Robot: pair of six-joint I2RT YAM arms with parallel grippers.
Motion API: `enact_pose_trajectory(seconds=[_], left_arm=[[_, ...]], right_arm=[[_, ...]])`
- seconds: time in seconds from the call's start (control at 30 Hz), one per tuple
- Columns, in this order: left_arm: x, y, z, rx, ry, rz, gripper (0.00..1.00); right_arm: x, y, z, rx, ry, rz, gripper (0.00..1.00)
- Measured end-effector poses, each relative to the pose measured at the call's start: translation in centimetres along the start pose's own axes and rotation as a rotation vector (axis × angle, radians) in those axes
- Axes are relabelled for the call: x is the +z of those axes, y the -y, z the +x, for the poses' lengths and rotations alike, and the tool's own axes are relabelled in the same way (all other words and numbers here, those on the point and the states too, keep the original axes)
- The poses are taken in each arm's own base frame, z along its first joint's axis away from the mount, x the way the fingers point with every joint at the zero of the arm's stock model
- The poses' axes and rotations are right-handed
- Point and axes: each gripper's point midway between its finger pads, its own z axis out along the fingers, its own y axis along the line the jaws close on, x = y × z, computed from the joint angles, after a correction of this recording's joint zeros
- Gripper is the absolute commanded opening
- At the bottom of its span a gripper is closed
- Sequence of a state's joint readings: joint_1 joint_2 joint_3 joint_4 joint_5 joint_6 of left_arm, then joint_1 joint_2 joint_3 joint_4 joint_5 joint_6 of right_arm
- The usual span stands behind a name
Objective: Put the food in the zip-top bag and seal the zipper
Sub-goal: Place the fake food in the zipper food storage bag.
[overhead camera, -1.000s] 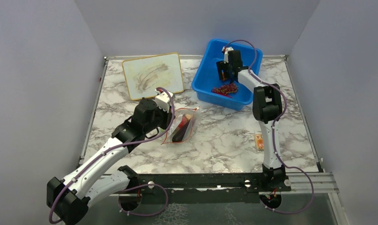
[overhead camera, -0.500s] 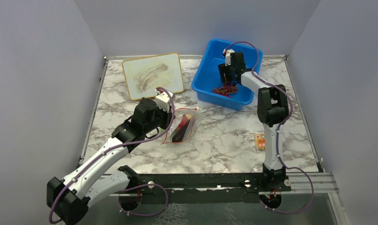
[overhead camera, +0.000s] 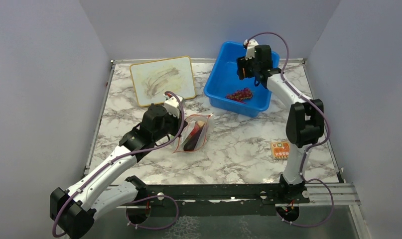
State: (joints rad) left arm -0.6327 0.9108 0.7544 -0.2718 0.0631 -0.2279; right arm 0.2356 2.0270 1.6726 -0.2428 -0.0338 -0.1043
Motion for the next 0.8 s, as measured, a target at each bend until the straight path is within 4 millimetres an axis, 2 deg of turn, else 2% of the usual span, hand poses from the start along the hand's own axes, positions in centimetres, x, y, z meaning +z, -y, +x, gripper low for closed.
enact_pose_trajectory(seconds=[0.13,0.3,0.5,0.6,0.67,0.8], left_arm=[[0.4,0.5,-0.2,-0.049,0.007,0.020,0.00],[1.1,1.3,-0.3,-0.127,-0.001,0.046,0.00],[1.7,2.0,-1.2,-0.213,-0.001,0.059,0.00],[1.8,2.2,-2.1,-0.238,0.008,0.062,0.00],[1.8,2.4,-2.7,-0.250,0.017,0.062,0.00],[1.6,2.5,-3.8,-0.265,0.037,0.063,0.00]], right_arm=[[-3.4,-1.6,-2.7,0.003,0.062,-0.062,0.59],[-7.9,-5.8,-5.5,-0.004,0.140,-0.179,0.59],[-13.5,-12.6,-6.2,-0.024,0.193,-0.355,0.60],[-16.0,-15.5,-5.9,-0.034,0.210,-0.442,0.60],[-17.4,-16.5,-5.6,-0.042,0.216,-0.471,0.60],[-20.5,-17.3,-5.7,-0.051,0.254,-0.514,0.59]])
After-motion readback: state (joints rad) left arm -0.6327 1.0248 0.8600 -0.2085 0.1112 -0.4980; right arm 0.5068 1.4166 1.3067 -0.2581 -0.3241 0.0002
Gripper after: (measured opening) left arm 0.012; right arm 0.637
